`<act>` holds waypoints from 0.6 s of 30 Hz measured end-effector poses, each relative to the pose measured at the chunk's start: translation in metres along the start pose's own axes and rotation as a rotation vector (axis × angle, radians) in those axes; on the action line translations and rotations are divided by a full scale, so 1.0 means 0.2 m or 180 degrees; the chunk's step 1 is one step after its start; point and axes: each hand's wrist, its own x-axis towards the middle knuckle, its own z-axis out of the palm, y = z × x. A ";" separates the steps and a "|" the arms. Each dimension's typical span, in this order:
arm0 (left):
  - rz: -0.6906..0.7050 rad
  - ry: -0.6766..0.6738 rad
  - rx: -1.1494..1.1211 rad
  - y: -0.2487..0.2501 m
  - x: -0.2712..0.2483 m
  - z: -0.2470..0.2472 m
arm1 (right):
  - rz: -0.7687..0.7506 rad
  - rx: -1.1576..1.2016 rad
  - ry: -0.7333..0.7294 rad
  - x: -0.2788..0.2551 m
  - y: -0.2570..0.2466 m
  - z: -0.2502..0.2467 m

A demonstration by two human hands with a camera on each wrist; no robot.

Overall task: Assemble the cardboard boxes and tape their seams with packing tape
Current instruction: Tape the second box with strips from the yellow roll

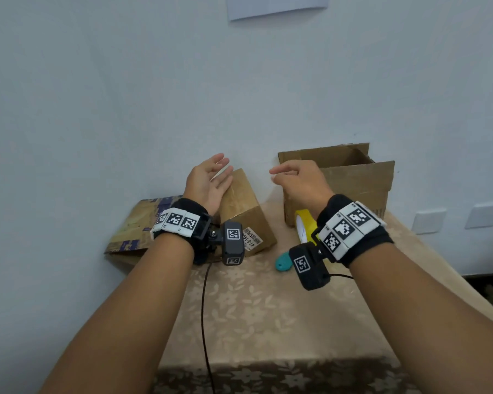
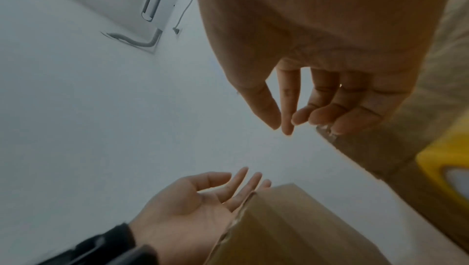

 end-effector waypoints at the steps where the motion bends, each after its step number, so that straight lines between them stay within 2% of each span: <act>1: -0.0011 -0.0019 -0.0032 0.00 -0.01 0.00 | 0.0015 -0.0024 0.0036 0.00 0.01 -0.02; 7: -0.0108 -0.0197 -0.0012 0.01 -0.09 0.07 | 0.0246 -0.0280 0.0330 -0.01 0.06 -0.17; 12: -0.0133 -0.0416 0.0434 -0.01 -0.18 0.18 | 0.0575 -0.0495 0.0182 -0.02 0.09 -0.26; 16: -0.0022 -0.0614 0.1024 -0.06 -0.23 0.28 | 0.0811 -0.0755 0.0179 -0.03 0.10 -0.28; 18: 0.0097 -0.0734 0.1766 -0.08 -0.26 0.32 | 0.0853 -0.1074 0.0155 -0.05 0.10 -0.29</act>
